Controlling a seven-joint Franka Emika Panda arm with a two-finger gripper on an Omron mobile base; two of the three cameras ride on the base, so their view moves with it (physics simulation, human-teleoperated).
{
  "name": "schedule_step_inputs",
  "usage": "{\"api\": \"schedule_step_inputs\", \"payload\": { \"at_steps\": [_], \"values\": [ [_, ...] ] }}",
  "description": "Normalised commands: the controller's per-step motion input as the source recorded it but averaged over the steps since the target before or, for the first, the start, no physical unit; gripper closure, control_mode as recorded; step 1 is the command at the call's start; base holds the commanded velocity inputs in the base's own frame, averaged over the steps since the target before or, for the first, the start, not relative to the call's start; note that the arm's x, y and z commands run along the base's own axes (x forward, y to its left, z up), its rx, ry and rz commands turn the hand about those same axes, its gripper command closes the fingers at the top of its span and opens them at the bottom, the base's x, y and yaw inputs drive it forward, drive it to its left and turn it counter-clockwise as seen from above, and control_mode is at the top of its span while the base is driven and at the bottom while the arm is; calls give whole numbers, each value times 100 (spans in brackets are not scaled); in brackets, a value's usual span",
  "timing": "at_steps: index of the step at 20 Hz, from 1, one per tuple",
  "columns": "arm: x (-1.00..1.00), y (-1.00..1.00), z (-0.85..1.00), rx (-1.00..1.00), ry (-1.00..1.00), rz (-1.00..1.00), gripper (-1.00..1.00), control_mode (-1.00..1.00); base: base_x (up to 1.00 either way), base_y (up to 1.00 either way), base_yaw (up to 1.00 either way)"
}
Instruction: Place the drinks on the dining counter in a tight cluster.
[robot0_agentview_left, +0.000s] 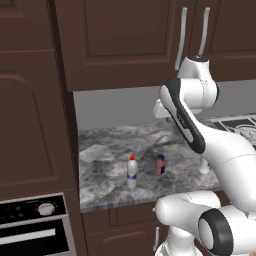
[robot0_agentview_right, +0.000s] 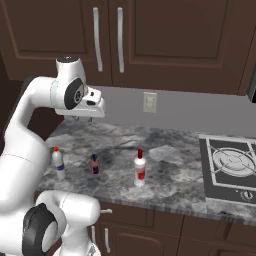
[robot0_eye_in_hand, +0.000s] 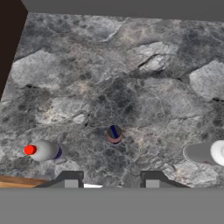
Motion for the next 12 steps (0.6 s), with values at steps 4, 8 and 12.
{"api": "schedule_step_inputs", "payload": {
  "at_steps": [4, 8, 12],
  "values": [
    [0, 0, -12, 0, 0, -2, -100, -100, 0, 0, 0],
    [0, -1, -7, 0, 0, -3, -100, -100, 0, 0, 0],
    [-21, -26, -8, 0, 0, -11, -100, -100, 0, 0, 0]
  ]
}}
